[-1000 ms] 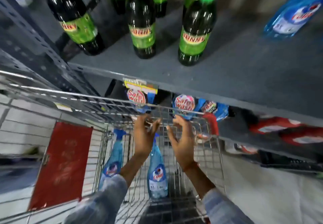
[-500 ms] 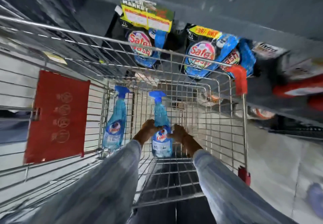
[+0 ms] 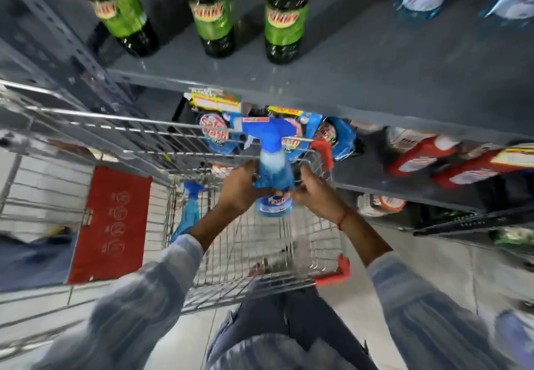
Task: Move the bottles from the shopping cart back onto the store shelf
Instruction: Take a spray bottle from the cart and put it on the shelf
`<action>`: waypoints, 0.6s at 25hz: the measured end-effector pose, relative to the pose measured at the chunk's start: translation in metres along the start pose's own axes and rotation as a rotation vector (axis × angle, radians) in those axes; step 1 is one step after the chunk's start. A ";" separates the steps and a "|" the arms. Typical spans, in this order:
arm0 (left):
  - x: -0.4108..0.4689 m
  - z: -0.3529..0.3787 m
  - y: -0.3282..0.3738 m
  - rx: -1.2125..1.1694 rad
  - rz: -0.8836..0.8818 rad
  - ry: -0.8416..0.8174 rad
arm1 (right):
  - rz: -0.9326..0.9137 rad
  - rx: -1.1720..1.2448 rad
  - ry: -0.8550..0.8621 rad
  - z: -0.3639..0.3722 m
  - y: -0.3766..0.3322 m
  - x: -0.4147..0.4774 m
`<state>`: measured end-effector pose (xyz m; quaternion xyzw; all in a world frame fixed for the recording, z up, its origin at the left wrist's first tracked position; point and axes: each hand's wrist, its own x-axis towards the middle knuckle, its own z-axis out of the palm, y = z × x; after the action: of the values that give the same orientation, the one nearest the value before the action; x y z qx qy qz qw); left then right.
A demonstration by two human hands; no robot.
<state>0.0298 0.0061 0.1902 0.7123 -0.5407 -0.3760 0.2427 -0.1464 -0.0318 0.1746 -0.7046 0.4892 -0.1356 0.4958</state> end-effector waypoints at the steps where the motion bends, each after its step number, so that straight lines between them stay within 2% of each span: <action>1: -0.002 -0.010 0.032 0.039 0.088 0.020 | -0.045 0.010 0.060 -0.026 -0.015 -0.011; 5: 0.000 -0.028 0.164 0.098 0.397 0.134 | -0.182 0.062 0.301 -0.137 -0.056 -0.057; 9: 0.029 0.001 0.280 0.041 0.532 0.227 | -0.295 0.080 0.656 -0.231 -0.060 -0.084; 12: 0.060 0.052 0.349 -0.024 0.549 0.133 | -0.267 0.078 0.877 -0.283 -0.035 -0.091; 15: 0.091 0.100 0.391 -0.055 0.542 0.034 | -0.184 0.089 0.985 -0.327 0.000 -0.083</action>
<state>-0.2677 -0.1907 0.4001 0.5410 -0.6969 -0.3001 0.3628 -0.4074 -0.1485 0.3528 -0.5755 0.5947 -0.5158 0.2215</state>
